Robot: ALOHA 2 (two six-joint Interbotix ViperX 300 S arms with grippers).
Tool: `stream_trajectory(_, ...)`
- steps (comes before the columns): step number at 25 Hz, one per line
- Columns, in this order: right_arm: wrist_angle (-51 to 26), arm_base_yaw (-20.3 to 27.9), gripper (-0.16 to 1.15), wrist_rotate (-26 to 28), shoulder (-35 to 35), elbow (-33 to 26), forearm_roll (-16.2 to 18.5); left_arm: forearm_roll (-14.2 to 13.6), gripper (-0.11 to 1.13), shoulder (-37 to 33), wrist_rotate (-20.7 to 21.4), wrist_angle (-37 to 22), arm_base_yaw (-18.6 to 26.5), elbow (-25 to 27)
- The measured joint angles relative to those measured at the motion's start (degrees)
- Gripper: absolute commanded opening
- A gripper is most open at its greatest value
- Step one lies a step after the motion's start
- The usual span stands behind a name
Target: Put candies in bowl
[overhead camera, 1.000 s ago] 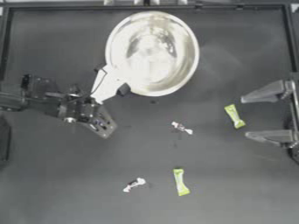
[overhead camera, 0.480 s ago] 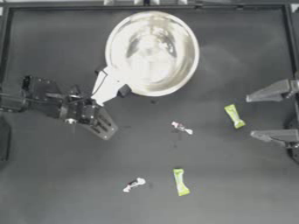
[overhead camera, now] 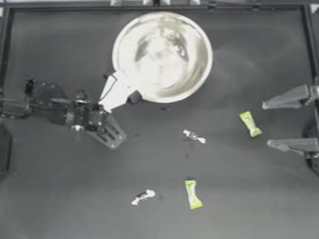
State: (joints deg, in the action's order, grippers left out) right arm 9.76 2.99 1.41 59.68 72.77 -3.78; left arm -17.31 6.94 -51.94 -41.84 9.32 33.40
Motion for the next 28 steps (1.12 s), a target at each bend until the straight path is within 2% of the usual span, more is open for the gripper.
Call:
stream_trajectory(11, -0.18, 0.0, 1.0, 0.0, -0.09, 0.0, -0.7, -1.23, 0.5, -6.68, 6.15, -3.78, -1.14, -7.47)
stream_trajectory(17, -0.18, 0.0, 1.0, 0.0, -0.26, -0.09, -0.7, -5.1, 0.5, -8.96, 9.76, -3.08, -0.79, -11.16)
stream_trajectory(21, -0.18, 0.0, 1.0, 0.0, -0.44, 0.0, -0.79, -7.73, 0.5, -8.88, 11.25, 1.76, 1.05, -12.39)
stream_trajectory(28, -0.18, 0.0, 1.0, -0.09, -3.96, -1.85, -0.62, -10.02, 0.51, -8.53, 15.56, 16.96, 8.61, -11.25)
